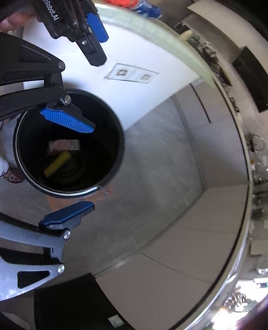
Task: Collect trash
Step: 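Open both tools to drop the carton and sponge into the bin, then grasp the yellow cloth with the left tool while the right tool grasps the red bag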
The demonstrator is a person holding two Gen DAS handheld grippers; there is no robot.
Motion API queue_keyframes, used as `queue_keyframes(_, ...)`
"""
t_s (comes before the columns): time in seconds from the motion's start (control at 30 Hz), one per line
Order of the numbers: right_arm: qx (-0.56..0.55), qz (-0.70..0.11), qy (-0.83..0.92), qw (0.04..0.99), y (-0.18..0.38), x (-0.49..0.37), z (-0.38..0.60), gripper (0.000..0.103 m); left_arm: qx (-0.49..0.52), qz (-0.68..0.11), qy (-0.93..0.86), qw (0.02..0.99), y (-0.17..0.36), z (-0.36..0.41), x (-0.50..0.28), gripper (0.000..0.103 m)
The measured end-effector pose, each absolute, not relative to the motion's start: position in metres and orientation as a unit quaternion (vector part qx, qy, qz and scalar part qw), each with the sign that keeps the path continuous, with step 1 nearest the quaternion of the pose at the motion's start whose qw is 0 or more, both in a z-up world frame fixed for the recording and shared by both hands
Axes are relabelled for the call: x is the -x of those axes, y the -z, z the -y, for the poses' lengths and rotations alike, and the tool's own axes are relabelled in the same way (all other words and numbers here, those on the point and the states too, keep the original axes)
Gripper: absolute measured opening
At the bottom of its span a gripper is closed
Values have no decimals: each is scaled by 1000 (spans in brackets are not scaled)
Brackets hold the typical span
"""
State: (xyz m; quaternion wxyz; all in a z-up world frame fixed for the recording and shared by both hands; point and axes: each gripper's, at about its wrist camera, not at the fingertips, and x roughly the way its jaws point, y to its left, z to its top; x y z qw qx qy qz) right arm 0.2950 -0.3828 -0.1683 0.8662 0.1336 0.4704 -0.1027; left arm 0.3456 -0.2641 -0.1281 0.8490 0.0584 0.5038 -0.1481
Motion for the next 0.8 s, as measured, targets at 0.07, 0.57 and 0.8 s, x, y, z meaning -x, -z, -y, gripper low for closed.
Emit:
queue_keyframes(0.07,-139,-453,107,874,150,-292,384,71,-52,-492,152,856,111,262,-342,78)
queue_keyframes(0.57,-126,-384,75,911,43,-277,258,72,-20,-422,120,898,17,117,-319,79)
queue_keyframes(0.8,-108,-376,32,920,23,-288,136,73,-12,-408,76,910,6,16,-308,84)
